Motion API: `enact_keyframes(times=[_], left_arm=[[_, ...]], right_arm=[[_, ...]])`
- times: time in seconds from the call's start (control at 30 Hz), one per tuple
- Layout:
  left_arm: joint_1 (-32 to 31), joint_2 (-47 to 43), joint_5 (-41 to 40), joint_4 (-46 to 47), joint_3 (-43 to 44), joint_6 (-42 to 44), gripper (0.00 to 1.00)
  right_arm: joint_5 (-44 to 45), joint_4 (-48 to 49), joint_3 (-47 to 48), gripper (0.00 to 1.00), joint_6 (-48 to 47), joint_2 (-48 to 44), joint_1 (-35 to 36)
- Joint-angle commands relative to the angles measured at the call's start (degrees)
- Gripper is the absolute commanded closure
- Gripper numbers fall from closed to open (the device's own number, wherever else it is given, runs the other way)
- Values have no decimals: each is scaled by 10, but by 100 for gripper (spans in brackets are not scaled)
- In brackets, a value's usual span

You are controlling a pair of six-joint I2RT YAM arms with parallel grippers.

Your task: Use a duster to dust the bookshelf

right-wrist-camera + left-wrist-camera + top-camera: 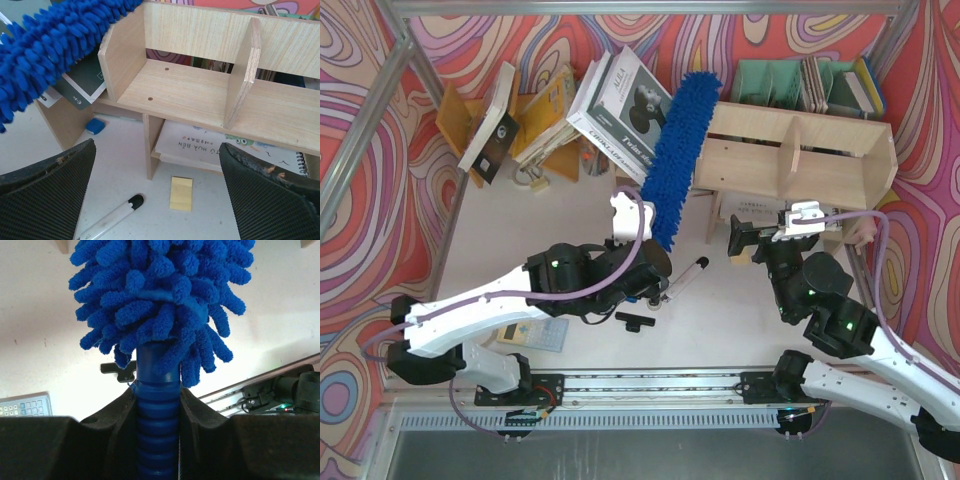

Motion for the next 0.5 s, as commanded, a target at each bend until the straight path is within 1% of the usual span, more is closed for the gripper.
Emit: enact_keyframes(times=[0.0, 0.2, 0.3, 0.47], left_arm=[[2, 7, 6, 26, -3, 14, 100], [15, -35, -61, -3, -3, 35, 100], [33, -58, -71, -8, -10, 42, 100], [49, -91, -81, 19, -36, 62, 100]], right_arm=[[21, 25, -7, 1, -20, -4, 0], [23, 29, -8, 1, -22, -7, 0], [23, 33, -12, 1, -26, -13, 0], [31, 46, -18, 1, -37, -21, 0]])
